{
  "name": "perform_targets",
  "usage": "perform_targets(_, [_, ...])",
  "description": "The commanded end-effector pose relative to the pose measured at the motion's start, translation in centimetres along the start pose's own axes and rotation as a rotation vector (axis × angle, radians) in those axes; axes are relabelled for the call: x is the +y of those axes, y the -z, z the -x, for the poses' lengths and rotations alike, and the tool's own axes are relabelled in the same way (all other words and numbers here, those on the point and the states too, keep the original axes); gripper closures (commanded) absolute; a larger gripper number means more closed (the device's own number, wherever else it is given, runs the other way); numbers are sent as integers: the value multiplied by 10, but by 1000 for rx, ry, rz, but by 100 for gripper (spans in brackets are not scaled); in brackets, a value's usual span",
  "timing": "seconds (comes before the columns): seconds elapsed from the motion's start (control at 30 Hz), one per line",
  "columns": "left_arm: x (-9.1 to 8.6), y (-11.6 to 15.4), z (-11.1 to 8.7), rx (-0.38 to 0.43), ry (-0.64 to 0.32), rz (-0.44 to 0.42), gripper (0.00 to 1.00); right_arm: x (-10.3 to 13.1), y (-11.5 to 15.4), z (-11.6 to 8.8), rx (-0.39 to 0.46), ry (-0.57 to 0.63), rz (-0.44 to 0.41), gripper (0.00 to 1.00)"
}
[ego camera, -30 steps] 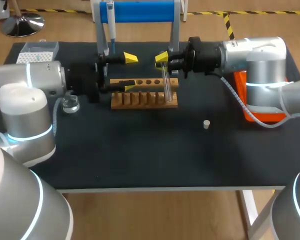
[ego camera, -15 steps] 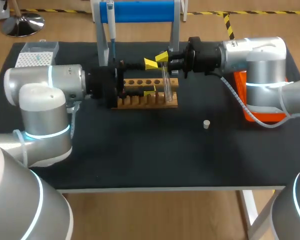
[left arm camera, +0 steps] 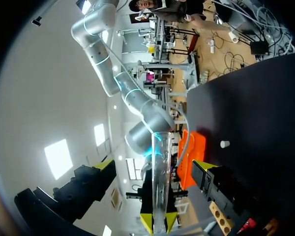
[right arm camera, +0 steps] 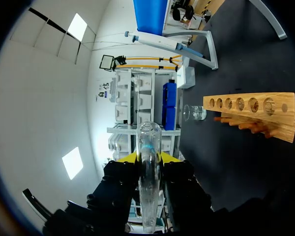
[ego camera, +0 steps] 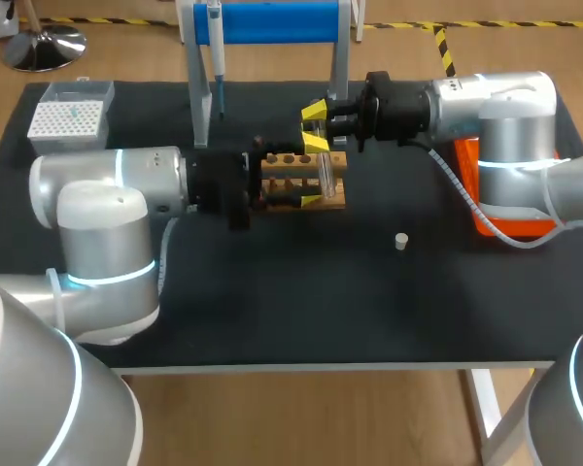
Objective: Invert the test tube, pick up the pipette, mount the tip to pipette, aspirate from beaker and dispense into the tube, eject the tip, return the pipette, and cap with the stopper.
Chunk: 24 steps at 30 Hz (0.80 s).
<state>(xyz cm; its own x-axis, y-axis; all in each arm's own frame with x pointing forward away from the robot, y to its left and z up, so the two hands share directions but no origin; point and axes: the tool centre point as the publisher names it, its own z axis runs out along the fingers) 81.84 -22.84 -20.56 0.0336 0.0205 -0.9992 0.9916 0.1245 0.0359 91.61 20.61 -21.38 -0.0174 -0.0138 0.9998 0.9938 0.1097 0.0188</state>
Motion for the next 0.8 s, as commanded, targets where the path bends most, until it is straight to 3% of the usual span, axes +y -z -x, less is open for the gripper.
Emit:
perform_targets(0.03, [2, -10, -2, 7, -2, -10, 0, 0, 1, 0, -2, 0, -4, 100])
perform_targets(0.23, [6, -15, -4, 15, 8, -19, 19, 0, 1, 0, -2, 0, -4, 100])
perform_targets(0.53, [9, -18, -5, 20, 19, -26, 25, 0, 1, 0, -2, 0, -4, 100])
perform_targets(0.8, [9, -19, -5, 20, 18, -40, 42, 0, 1, 0, -2, 0, -4, 100])
